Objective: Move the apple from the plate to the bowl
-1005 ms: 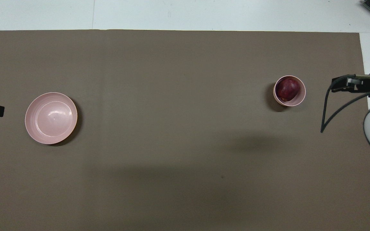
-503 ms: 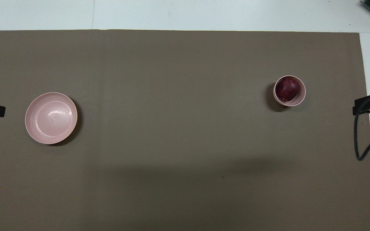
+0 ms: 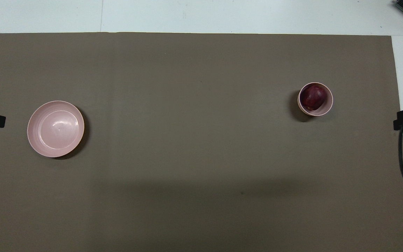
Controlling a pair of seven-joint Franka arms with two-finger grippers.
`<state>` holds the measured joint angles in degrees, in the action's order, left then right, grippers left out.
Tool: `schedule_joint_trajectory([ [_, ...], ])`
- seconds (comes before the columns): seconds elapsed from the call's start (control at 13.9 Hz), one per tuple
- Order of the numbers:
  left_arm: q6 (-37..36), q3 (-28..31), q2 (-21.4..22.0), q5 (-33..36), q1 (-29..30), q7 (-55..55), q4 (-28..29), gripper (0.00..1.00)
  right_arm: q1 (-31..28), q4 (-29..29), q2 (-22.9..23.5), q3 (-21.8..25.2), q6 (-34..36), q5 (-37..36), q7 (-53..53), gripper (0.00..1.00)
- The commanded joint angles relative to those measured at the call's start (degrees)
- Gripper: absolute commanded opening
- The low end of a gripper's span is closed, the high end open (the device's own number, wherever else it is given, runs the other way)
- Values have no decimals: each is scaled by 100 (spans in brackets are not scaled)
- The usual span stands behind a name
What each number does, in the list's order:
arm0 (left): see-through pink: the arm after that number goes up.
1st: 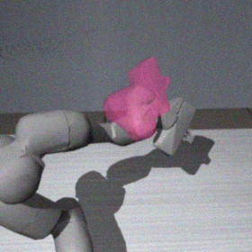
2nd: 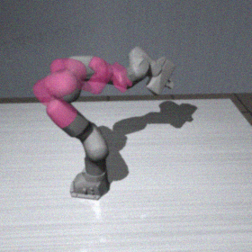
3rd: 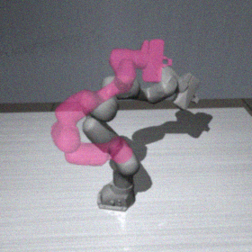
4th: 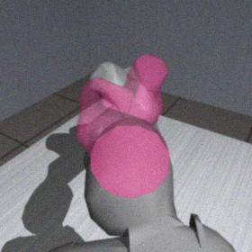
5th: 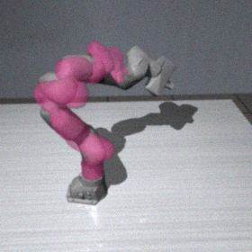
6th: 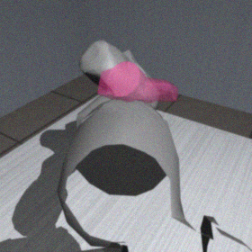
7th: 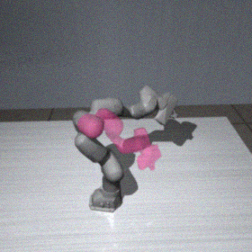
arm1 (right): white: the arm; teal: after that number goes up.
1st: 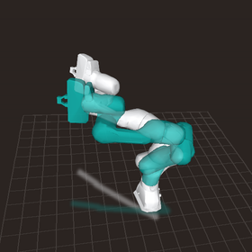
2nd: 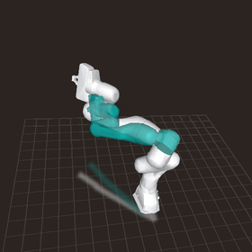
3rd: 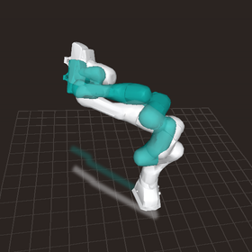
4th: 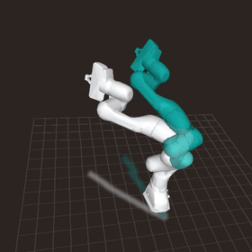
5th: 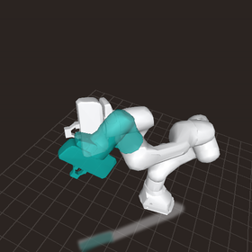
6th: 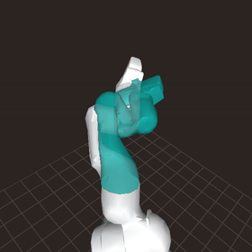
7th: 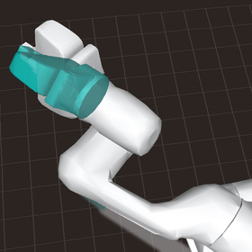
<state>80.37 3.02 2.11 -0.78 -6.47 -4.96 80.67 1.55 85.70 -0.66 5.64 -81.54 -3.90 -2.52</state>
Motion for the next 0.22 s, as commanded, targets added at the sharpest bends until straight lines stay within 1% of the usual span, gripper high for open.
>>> schedule_joint_trajectory([
  [0.0, -39, -29, 79, 43, 58, -58, 81, 100, -85, -185, 127, -45, 33, 424, 130, 100],
  [0.14, -39, -29, 79, 43, 58, -58, 89, 100, -93, -159, 110, -36, -213, 530, 129, 100],
])
